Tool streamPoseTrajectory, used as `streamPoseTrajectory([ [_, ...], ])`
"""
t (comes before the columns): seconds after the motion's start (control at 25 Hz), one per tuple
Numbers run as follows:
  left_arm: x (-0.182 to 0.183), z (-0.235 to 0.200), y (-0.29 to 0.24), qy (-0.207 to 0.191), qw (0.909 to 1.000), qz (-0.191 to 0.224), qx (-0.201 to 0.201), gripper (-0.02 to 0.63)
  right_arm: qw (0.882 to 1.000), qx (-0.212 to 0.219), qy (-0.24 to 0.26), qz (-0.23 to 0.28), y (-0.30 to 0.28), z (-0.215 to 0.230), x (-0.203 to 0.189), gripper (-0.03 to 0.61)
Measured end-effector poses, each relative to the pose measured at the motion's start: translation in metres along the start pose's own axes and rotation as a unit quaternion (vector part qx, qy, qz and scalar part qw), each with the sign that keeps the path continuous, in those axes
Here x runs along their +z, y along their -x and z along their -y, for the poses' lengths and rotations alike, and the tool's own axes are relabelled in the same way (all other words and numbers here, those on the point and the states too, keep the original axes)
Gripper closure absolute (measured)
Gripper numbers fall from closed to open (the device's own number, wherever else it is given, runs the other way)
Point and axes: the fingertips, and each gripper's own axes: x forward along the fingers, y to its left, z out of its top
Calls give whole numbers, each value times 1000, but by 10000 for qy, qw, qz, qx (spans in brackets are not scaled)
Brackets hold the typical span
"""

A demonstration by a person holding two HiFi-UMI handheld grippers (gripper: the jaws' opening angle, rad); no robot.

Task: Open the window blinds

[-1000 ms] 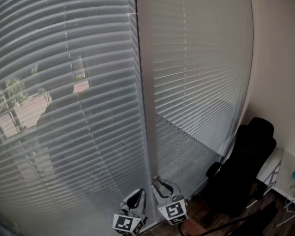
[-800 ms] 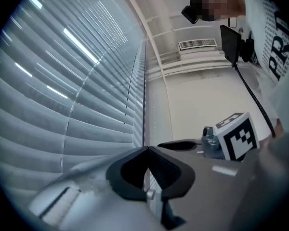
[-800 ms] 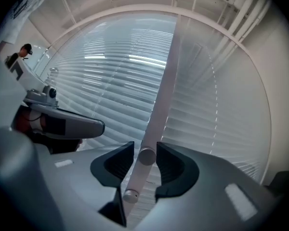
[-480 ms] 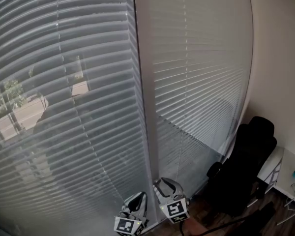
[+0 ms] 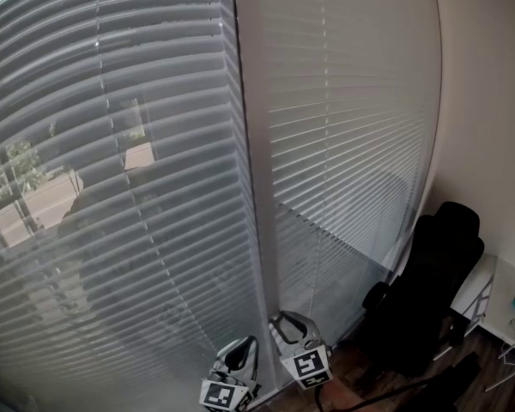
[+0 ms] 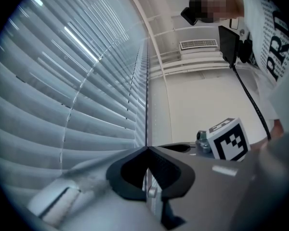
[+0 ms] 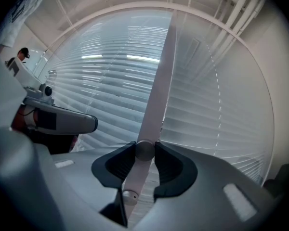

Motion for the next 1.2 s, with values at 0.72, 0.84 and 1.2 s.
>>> streamPoseTrajectory([
  [0.72,-3,-3,1,111,9999,-55,-67,621,9654,-53,-2590,280,0,9,-4,446],
  [0.84,-3,-3,1,84,9999,-56,-85,621,9652,-88,-2598,279,0,9,-4,445],
  [1.2,1,-5,3,44,9999,-29,-122,621,9991,-141,-384,47,6,4,11,405],
])
